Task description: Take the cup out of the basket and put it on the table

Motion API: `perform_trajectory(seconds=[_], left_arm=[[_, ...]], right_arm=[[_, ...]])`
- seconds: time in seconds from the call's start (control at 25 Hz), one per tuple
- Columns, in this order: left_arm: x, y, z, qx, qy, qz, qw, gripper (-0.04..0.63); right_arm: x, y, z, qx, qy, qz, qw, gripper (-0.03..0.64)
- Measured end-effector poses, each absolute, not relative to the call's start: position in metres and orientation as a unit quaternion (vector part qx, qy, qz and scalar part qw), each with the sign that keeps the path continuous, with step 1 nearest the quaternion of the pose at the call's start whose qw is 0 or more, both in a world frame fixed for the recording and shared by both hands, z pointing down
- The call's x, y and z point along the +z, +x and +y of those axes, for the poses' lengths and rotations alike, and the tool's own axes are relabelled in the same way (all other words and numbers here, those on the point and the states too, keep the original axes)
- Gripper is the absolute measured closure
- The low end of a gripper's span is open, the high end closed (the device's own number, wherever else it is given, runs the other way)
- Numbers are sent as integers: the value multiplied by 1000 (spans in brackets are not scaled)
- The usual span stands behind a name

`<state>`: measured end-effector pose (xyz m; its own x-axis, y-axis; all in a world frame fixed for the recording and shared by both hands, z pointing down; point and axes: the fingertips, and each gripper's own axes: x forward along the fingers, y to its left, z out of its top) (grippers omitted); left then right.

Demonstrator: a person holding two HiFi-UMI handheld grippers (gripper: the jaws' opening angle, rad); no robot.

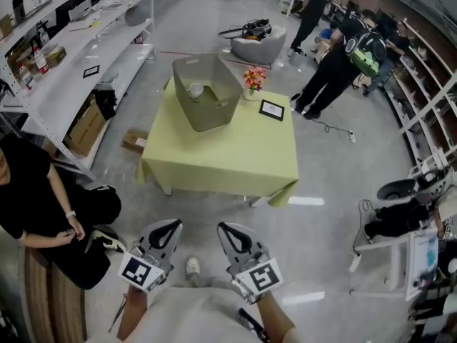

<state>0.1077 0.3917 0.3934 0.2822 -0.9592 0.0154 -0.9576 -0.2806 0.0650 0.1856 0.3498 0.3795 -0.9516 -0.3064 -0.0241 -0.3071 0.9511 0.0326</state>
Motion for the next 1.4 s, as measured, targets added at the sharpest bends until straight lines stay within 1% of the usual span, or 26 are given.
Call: perform_trajectory(seconds=[0.36,0.76,1.4], left_arm=[[393,98,351,-17,802,-596,38,586],[397,82,280,-19,786,-616,40,586],[389,70,186,-7,762,-647,37,586]], right_arm=[[375,174,311,20,-161,987,11,607],[384,158,238,14,-136,991,-1,607],[379,138,138,2,-94,995,21,607]])
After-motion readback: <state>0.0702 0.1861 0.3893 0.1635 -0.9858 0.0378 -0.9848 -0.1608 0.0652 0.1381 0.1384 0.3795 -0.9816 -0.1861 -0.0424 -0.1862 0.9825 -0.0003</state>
